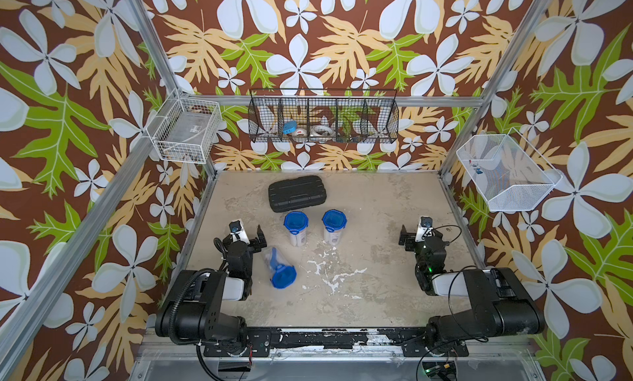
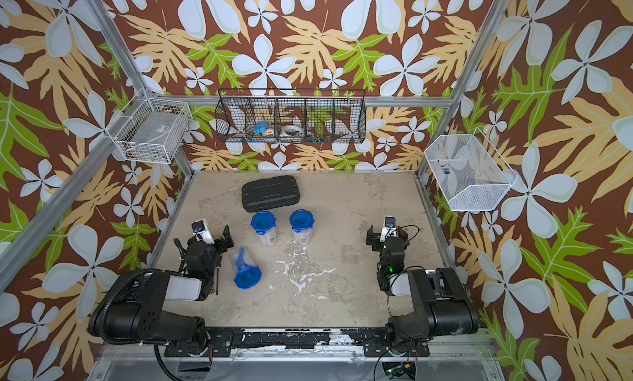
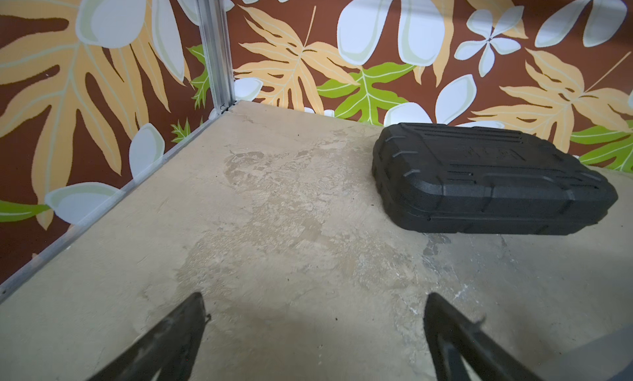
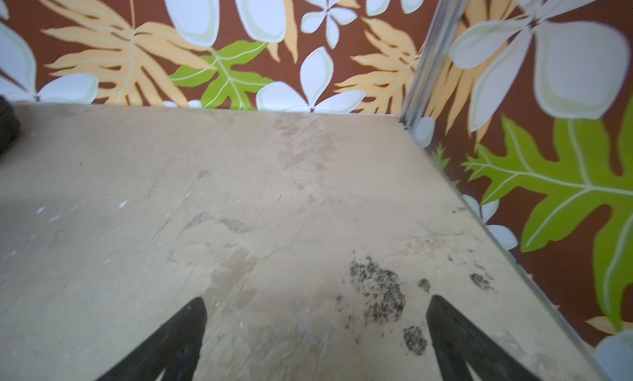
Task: Pack away toiletry kits
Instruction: Reset both arms
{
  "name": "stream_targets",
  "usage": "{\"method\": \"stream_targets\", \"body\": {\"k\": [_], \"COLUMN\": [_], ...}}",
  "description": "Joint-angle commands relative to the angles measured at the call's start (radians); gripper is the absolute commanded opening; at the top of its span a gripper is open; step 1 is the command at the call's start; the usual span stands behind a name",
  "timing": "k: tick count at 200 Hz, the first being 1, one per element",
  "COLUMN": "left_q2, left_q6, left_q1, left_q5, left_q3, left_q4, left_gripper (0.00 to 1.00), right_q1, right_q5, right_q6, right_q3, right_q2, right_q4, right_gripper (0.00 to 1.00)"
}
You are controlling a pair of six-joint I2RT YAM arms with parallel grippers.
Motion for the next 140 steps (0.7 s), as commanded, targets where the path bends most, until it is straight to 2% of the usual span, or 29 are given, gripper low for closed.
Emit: {"method": "stream_targets", "body": {"k": [1,140], "left_q2": [0.001,-0.002], "left_q6": [0.017,0.025], "left_q1": [-0.006,-0.008], "left_q5": [-0.017,-0.011], "left_q3": [-0.007,-0.023], "left_q4": [0.117,0.151], "left_gripper": [1.0,1.0], "right_q1": [-0.003,-0.009], "right_q5": [-0.055,-0.065], "right_q6": [-0.025,-0.02], "right_q3": [-0.002,-0.005], "right_q2": [0.003,0.001], "right_q4": [0.089,0.095], "right_gripper": [1.0,1.0]}}
